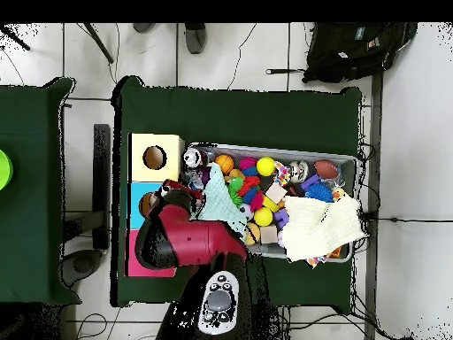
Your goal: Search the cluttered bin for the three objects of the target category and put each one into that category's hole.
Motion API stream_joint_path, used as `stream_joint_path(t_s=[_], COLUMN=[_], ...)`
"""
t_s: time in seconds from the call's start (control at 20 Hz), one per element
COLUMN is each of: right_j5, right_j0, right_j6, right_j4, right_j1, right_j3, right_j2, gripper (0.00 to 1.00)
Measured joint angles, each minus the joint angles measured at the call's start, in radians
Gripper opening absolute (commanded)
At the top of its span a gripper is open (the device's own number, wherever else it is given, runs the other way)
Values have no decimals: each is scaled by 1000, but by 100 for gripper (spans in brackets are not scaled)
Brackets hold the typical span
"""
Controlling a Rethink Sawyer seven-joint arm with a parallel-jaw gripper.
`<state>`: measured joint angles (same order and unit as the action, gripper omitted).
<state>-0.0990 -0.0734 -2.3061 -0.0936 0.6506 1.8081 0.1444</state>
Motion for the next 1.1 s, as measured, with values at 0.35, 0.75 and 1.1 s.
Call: stream_joint_path(t_s=[0.35, 0.75, 1.1], right_j5=[0, 0, 0], right_j0=[49, 98, 118], right_j6=[0, 0, 0], right_j4=[-7, -38, -57], right_j1=[1, 0, -6], right_j3=[5, 14, 14], right_j2=[-10, -16, -25], gripper=[100, 100, 100])
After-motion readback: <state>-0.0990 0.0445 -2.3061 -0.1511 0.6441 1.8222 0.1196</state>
